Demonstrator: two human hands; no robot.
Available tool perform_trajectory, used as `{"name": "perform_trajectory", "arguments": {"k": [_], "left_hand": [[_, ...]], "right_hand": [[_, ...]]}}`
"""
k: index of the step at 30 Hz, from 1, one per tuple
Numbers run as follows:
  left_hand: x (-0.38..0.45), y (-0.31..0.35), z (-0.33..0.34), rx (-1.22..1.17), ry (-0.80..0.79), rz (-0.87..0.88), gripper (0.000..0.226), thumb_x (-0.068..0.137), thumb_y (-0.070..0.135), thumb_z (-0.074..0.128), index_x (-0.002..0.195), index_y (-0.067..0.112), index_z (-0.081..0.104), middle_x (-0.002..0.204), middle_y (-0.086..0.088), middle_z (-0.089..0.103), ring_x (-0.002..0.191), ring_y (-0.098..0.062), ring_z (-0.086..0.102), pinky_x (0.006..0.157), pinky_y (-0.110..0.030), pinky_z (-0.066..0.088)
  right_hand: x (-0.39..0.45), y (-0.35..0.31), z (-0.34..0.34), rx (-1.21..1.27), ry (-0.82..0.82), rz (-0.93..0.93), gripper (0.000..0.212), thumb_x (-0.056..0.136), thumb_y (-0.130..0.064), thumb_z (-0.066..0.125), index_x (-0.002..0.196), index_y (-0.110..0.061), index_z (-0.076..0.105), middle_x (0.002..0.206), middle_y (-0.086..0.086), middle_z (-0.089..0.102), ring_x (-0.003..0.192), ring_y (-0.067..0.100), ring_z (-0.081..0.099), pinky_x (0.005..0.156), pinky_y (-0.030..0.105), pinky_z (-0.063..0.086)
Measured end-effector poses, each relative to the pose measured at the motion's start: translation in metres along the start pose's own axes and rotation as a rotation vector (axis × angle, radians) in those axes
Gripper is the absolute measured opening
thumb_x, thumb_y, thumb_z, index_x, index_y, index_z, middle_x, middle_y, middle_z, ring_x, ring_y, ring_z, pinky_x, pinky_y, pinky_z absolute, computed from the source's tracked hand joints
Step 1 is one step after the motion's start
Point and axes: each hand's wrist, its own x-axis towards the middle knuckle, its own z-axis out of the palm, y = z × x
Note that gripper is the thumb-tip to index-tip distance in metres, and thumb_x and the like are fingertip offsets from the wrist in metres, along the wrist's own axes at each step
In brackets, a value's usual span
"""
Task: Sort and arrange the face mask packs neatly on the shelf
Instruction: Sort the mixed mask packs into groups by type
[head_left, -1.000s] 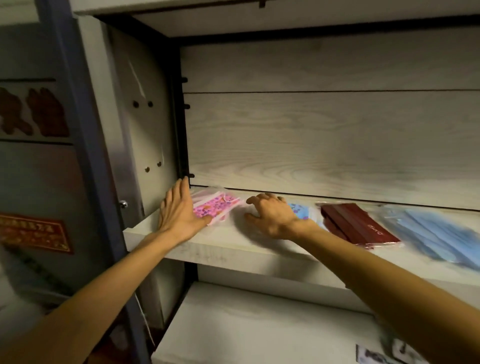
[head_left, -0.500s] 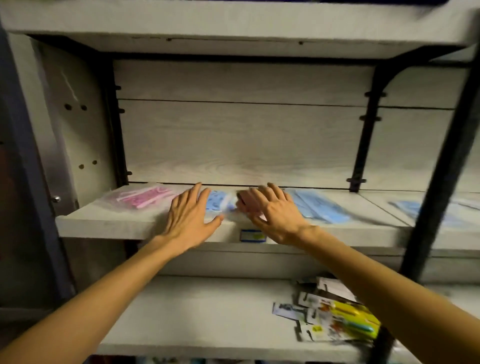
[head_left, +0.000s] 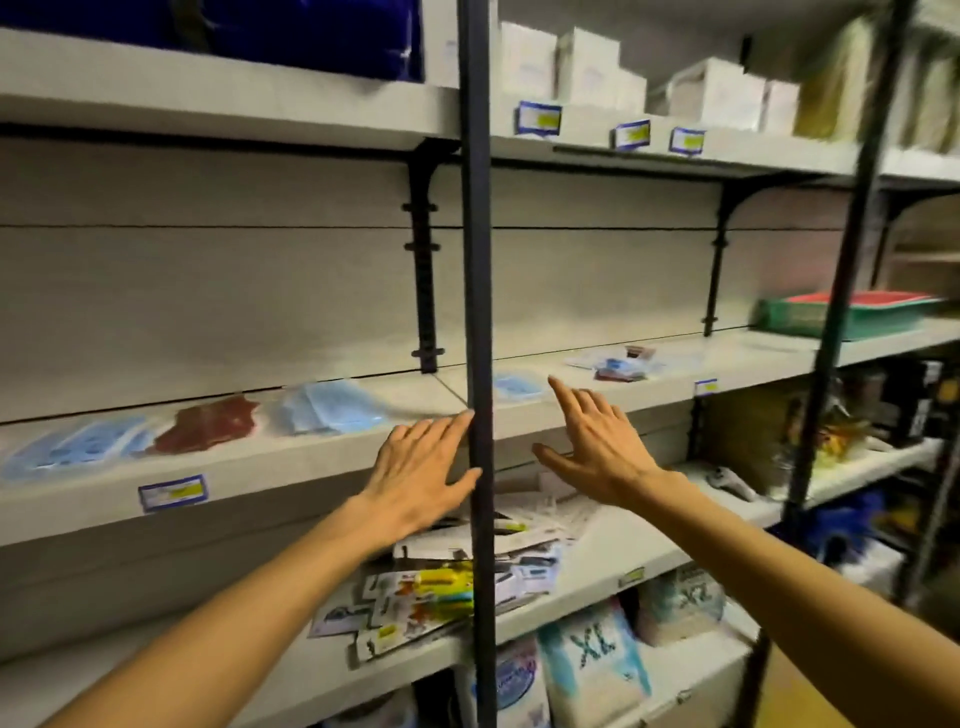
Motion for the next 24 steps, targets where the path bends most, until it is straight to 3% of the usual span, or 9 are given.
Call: {"name": "perform_trajectory", "arguments": {"k": [3,6,11,15,24], "left_hand": [[0.037,0.047,0.019,-0.018,-0.009,0.078,0.076,0.097,0.058,0.046,0.159,0.021,0.021,0.151,0.0,0.047,0.132,-0.022,0.049,0.108,-0.039,0.039],[0.076,0.082,0.043,-0.04,-0.03,0.141,0.066,0.097,0.056,0.047,0.153,0.022,0.035,0.149,0.001,0.049,0.133,-0.019,0.05,0.108,-0.038,0.041],[0.161,0.12,0.09,-0.087,-0.001,0.178,0.052,0.096,0.053,0.053,0.138,0.022,0.052,0.136,0.002,0.058,0.119,-0.017,0.058,0.099,-0.035,0.047],[0.235,0.138,0.121,-0.142,0.018,0.125,0.045,0.095,0.049,0.054,0.132,0.023,0.056,0.131,0.003,0.059,0.115,-0.017,0.058,0.092,-0.034,0.046],[0.363,0.155,0.166,-0.164,0.018,-0.029,0.037,0.095,0.049,0.052,0.123,0.026,0.06,0.131,0.007,0.06,0.115,-0.02,0.059,0.089,-0.032,0.046]], "right_hand": [[-0.019,0.063,0.004,0.016,-0.005,0.135,0.094,0.092,-0.058,0.055,0.16,-0.018,0.005,0.154,0.009,0.037,0.138,0.027,0.037,0.113,0.042,0.032],[-0.026,0.121,0.015,0.019,-0.043,0.24,0.09,0.094,-0.055,0.054,0.16,-0.017,0.006,0.156,0.01,0.036,0.141,0.028,0.033,0.115,0.042,0.031],[-0.001,0.208,0.03,0.055,-0.017,0.294,0.083,0.095,-0.051,0.056,0.159,-0.017,0.015,0.155,0.009,0.038,0.142,0.027,0.034,0.115,0.042,0.032],[0.043,0.273,0.03,-0.029,-0.027,0.223,0.077,0.095,-0.05,0.057,0.156,-0.018,0.023,0.153,0.006,0.042,0.137,0.025,0.04,0.112,0.039,0.034],[0.138,0.381,0.034,-0.074,-0.13,0.298,0.071,0.098,-0.052,0.05,0.154,-0.016,0.027,0.151,0.011,0.044,0.133,0.032,0.044,0.108,0.042,0.039]]}}
